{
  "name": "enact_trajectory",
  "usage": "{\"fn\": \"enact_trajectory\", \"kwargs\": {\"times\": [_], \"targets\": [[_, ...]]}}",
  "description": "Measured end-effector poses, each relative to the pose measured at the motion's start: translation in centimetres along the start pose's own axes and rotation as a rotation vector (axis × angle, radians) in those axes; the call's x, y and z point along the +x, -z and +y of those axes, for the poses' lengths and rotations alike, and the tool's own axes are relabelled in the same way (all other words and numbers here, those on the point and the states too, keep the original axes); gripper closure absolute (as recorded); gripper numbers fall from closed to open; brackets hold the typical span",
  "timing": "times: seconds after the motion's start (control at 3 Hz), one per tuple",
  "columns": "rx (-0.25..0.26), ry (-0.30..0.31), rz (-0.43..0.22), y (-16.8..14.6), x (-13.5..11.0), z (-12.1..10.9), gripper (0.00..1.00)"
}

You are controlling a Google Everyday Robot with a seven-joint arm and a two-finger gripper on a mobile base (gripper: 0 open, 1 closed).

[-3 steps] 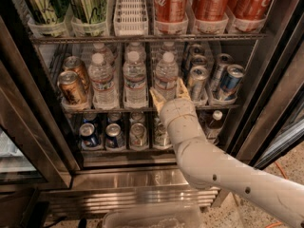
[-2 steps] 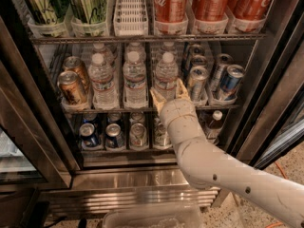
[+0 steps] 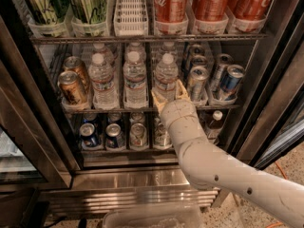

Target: Pick water bottle from middle shelf of fridge

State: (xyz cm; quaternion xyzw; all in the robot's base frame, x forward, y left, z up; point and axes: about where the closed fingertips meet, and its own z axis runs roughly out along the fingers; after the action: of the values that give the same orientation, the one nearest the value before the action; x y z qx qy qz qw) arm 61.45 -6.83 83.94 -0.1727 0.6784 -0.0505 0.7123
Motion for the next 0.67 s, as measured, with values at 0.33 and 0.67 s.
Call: {"fn": "enact_trajectory", "kwargs": {"times": [0.33,0.67], "targets": [[0.0,0.0,0.0,0.0,0.0,0.0,1.0],[-0.014,-0.025,-0.026,0.2,-1.2,0.3,1.0]]}}
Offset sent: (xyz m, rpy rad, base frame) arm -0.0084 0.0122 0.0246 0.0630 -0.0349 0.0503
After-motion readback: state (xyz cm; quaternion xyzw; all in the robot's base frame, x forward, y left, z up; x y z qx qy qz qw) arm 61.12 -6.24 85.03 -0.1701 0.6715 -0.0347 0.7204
